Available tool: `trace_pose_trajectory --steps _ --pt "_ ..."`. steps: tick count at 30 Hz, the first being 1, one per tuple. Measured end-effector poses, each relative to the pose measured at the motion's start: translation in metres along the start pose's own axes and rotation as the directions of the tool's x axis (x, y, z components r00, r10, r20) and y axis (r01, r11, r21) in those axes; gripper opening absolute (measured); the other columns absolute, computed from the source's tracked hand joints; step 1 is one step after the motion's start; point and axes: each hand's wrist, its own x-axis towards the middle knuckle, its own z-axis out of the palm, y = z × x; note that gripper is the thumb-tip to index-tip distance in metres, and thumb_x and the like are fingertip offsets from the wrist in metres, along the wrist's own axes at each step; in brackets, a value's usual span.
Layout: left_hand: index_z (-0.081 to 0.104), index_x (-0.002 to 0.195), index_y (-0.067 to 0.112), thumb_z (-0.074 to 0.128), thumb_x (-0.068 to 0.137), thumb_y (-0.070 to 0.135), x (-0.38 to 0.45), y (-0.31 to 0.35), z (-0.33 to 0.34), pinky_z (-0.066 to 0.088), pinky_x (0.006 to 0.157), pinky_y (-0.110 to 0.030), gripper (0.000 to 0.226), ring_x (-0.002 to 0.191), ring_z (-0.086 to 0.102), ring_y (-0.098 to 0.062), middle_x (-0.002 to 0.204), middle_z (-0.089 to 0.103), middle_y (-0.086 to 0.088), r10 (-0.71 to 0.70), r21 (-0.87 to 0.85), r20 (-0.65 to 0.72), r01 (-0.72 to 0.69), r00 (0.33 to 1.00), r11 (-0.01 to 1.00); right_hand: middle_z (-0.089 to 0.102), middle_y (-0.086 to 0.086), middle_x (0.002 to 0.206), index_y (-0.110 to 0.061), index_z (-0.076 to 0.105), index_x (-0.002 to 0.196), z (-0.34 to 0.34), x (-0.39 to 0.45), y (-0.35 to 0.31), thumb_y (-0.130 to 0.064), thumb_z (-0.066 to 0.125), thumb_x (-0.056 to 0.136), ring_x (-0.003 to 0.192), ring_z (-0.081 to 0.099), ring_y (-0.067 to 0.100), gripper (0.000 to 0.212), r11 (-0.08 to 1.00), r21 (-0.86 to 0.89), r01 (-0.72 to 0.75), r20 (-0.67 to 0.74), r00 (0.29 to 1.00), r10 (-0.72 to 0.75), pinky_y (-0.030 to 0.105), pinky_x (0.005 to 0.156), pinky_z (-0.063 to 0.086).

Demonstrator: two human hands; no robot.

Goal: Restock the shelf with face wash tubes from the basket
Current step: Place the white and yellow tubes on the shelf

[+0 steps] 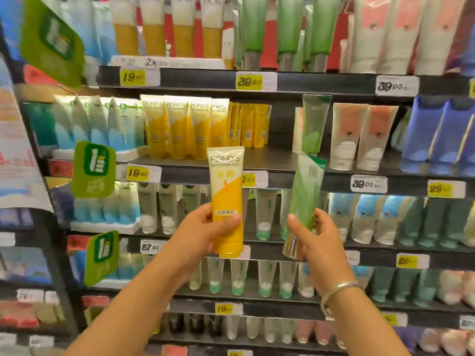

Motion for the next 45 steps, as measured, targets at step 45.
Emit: trace_pose_trajectory --steps 45 --pt "0.065 0.104 0.023 0.073 0.057 0.038 0.172 0.054 -0.04 0.056 0.081 -0.037 0.05 0.093 0.07 -0.013 0.099 0.074 0.003 0.138 0.006 0.065 -0.138 0.988 0.99 0.051 0.006 0.129 -0.014 0.039 0.131 0.064 0.184 -0.031 -0.025 0.072 0.077 0.117 0.05 0.022 0.064 0.913 -0.352 0.205 -0.187 0.941 -0.283 0.038 0.102 0.043"
